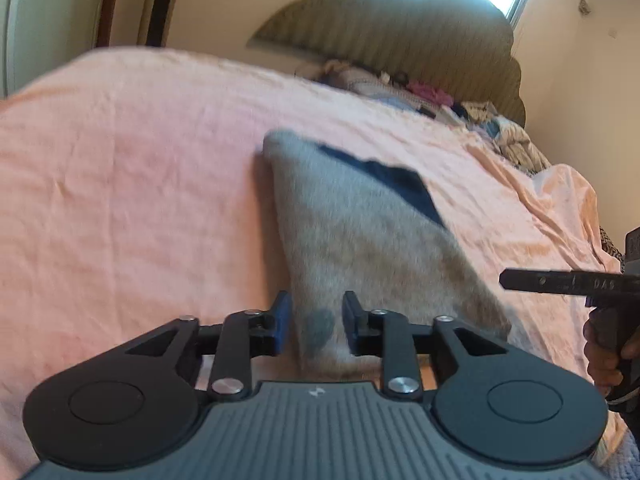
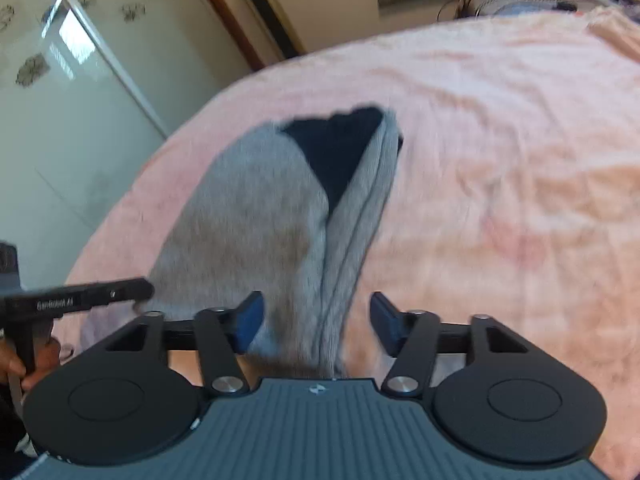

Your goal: Fold small clothes

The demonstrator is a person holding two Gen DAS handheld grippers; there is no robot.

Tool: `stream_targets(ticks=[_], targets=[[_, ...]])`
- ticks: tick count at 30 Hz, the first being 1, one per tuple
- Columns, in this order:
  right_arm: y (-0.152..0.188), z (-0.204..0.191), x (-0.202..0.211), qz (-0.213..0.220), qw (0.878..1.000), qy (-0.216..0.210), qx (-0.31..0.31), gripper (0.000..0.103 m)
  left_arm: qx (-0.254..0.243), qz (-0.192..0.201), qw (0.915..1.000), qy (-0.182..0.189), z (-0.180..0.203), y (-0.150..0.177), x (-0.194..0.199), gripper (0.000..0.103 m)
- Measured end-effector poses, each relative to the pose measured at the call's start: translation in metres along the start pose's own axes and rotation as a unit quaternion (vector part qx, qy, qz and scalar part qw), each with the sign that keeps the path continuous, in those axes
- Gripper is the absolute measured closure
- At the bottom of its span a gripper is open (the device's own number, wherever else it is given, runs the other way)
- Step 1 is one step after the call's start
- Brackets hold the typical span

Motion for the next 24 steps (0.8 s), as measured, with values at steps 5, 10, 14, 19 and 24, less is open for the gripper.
stream_targets(ticks=[5, 10, 14, 19, 24], targets=[[-0.064, -0.022, -0.049, 0.055, 0.998, -0.001, 0.010, 0.017, -0.064, 0.057, 0.9958, -0.034, 0.041, -0.025, -0.038, 0.005], [-0.067, -0.014, -0.138, -0.025, 0.999, 0.041, 0.012, 0.016, -0.117, 0.020, 0.9913, -0.056, 0.061, -0.003, -0.084, 0.005], [-0.043, -0.005, -0.155, -0.024, 0.994, 0.054, 0.088, 0.013, -0.119, 0.006, 0.9911, -0.060, 0.048, 0.011, -0.090, 0.002], [-0.045, -0.011, -0.152, -0.028, 0.993, 0.063, 0.092, 0.013, -0.100, -0.007, 0.9932, -0.059, 0.042, 0.009, -0.093, 0.000], [-0.039, -0.014, -0.123, -0.017, 0.998, 0.047, 0.045, 0.018, -0.092, -0.005, 0.9942, -0.055, 0.041, 0.011, -0.091, 0.000]])
Point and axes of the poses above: each gripper's, at about its wrist camera, not at the fingertips, and x roughly against the way its jaws point, z to its right, y to its underside, the point moved 6 cm from there along -x, roughly the way its jaws point, and after that the axes turned 3 degrees about -y, right-handed, at the moved point
